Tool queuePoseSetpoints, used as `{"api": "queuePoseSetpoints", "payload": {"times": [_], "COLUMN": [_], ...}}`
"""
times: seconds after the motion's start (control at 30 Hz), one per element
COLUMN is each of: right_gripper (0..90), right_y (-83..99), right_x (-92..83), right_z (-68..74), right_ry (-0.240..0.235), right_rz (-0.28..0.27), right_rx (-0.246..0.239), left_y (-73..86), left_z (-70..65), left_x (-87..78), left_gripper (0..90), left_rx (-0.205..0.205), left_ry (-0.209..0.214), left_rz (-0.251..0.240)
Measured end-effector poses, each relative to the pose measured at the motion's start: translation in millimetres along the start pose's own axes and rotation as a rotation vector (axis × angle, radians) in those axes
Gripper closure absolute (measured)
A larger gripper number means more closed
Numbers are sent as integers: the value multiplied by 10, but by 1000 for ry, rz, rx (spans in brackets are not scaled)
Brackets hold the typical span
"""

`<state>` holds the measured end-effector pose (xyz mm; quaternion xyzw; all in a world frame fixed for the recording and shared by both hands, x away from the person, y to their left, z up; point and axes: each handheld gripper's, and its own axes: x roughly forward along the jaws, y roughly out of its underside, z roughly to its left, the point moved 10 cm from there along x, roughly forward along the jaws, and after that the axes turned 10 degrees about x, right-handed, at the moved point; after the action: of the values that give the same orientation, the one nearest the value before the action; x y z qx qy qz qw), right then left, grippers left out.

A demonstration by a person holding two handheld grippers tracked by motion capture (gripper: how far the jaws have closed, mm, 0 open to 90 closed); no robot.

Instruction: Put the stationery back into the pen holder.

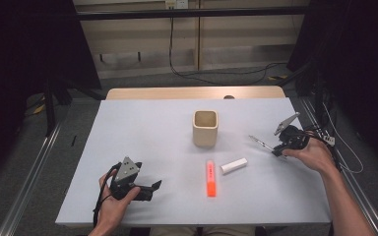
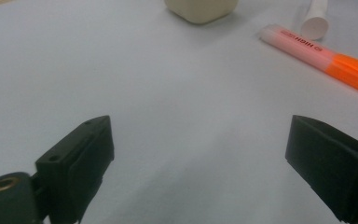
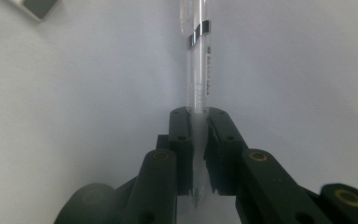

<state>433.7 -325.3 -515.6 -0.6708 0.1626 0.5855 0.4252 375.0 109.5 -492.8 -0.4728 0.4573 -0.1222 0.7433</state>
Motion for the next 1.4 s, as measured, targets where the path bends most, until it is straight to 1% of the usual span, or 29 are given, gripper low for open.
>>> {"api": "queuePoseSetpoints", "payload": {"times": [0.03,0.07,0.1,0.13,0.2,0.27,0.33,0.37,0.43,0.47,0.5,0.57,0.6,0.63,0.67,0.7,0.73,0.77,0.8,0.83,0.87,0.9,0.97,1.03,1.07,1.1,1.17,1.27,1.4], "right_gripper": [813,813,813,813,813,813,813,813,813,813,813,813,813,813,813,813,812,812,812,812,812,812,812,812,812,812,812,812,812], "right_y": [-8,-19,-24,-37,-65,-106,-149,-166,-208,-222,-239,-270,-288,-308,-335,-360,-392,-418,-438,-465,-492,-509,-550,-592,-616,-635,-676,-745,-856], "right_x": [-14,-32,-50,-66,-94,-124,-143,-147,-142,-135,-121,-94,-86,-80,-73,-70,-65,-58,-46,-30,-13,4,27,44,52,57,65,77,105], "right_z": [36,51,87,105,165,238,324,383,489,542,590,699,752,805,841,900,952,1001,1042,1079,1114,1149,1224,1312,1345,1389,1470,1597,1756], "right_ry": [-14,-19,-26,-28,-29,-36,-46,-60,-75,-76,-77,-85,-93,-97,-101,-109,-119,-130,-135,-135,-138,-146,-152,-169,-169,-175,-181,-205,-219], "right_rz": [-18,-36,-46,-59,-71,-89,-101,-104,-116,-114,-114,-106,-104,-99,-102,-100,-103,-100,-94,-91,-92,-87,-82,-80,-81,-77,-73,-69,-52], "right_rx": [14,15,34,29,32,33,25,20,19,18,8,-4,-8,-4,-24,-17,-22,-32,-44,-50,-58,-70,-69,-76,-85,-92,-102,-124,-159], "left_y": [-5,-9,-21,-28,-60,-92,-126,-137,-161,-180,-208,-248,-279,-321,-349,-374,-402,-434,-463,-488,-502,-522,-546,-573,-588,-608,-650,-669,-657], "left_z": [1,-4,-2,-2,-5,-46,-81,-98,-132,-159,-177,-227,-244,-270,-288,-316,-329,-353,-365,-390,-407,-422,-452,-455,-467,-474,-461,-454,-445], "left_x": [-1,-1,5,2,7,7,14,19,42,59,76,93,98,107,114,127,140,160,178,199,217,244,286,326,333,335,349,385,436], "left_gripper": [81,81,81,81,87,116,115,115,114,115,115,115,115,114,113,105,90,79,80,86,97,109,105,105,98,97,100,105,108], "left_rx": [9,7,12,14,29,44,56,60,95,104,110,127,143,146,174,192,223,233,258,272,302,321,355,403,424,429,460,494,568], "left_ry": [-1,-2,-4,-4,-13,23,49,57,59,66,63,86,88,90,98,108,107,110,117,127,138,135,137,104,106,106,79,61,28], "left_rz": [3,11,7,13,5,6,0,3,13,9,2,10,7,-7,-4,-2,5,-1,1,3,17,18,29,42,46,45,40,40,58]}}
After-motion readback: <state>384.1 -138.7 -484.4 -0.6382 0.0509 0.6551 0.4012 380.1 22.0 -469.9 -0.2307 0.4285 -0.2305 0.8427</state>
